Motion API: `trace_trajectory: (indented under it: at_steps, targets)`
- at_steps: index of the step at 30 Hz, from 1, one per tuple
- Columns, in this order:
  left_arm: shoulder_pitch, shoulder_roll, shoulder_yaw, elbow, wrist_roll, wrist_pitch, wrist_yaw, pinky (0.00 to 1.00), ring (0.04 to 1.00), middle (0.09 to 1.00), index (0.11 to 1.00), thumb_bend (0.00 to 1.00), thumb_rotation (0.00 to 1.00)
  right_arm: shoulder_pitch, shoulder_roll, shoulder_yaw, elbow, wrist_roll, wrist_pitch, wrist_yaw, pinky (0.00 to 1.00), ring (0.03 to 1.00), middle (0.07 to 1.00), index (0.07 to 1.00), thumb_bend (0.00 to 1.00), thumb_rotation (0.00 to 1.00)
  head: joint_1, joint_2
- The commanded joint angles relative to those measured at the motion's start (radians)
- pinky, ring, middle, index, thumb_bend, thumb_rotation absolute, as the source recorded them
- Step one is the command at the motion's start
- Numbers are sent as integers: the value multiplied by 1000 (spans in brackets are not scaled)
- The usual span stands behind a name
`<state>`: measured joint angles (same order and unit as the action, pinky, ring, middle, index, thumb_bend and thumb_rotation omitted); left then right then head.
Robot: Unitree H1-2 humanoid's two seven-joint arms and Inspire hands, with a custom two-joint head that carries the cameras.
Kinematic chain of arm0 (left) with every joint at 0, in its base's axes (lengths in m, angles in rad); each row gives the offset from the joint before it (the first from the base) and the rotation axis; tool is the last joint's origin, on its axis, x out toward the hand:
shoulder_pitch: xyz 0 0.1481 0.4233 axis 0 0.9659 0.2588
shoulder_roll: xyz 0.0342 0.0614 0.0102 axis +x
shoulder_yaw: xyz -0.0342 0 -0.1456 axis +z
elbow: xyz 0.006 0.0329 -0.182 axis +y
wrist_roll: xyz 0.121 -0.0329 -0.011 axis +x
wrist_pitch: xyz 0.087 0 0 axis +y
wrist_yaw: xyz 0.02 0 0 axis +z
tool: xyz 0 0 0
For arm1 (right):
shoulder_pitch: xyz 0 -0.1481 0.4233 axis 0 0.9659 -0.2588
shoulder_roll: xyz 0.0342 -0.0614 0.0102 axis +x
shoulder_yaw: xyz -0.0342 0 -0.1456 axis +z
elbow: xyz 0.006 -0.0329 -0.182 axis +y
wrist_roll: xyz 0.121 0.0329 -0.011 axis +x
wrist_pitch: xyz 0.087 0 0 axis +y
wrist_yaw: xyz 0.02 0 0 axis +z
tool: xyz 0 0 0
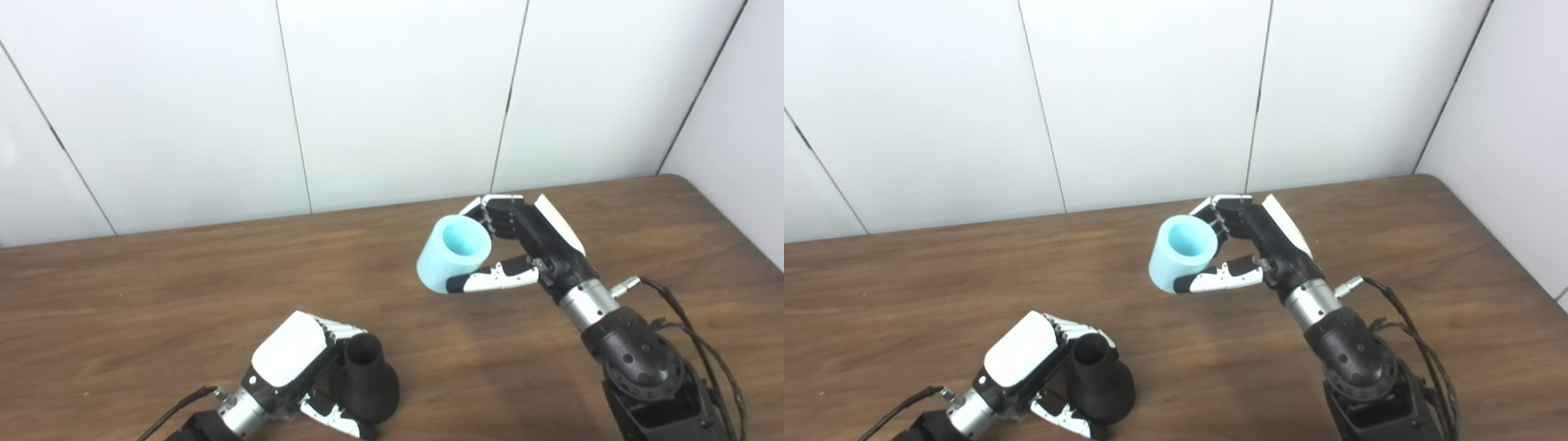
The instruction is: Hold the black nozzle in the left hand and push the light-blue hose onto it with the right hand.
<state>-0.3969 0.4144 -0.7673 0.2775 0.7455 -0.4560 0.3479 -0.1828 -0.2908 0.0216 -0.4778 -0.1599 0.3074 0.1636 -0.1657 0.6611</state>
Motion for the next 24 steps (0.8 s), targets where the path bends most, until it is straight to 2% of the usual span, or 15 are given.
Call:
trace_trajectory:
  at_steps: [1,7,14,17,24]
  targets:
    - [116,-50,-50,120,-7,-13,15,220,344,472,551,492,0,-27,11,-5,-47,21,-2,3,367,462,532,440,513,0,3,2]
    - [110,-56,-54,136,4,-14,24,243,356,484,551,493,0,-17,38,4,-87,36,26,9,329,436,538,444,512,0,19,8]
    - [109,-64,-57,148,16,-14,42,240,360,486,546,494,0,-5,49,28,-117,40,26,27,317,434,542,444,511,0,33,14]
    - [109,-66,-58,145,15,-14,45,207,339,469,551,491,0,-2,55,38,-125,41,32,34,313,431,543,444,511,0,37,15]
    - [104,-66,-66,149,19,-14,46,221,348,477,552,492,0,12,66,67,-124,44,6,47,335,457,540,434,511,0,41,21]
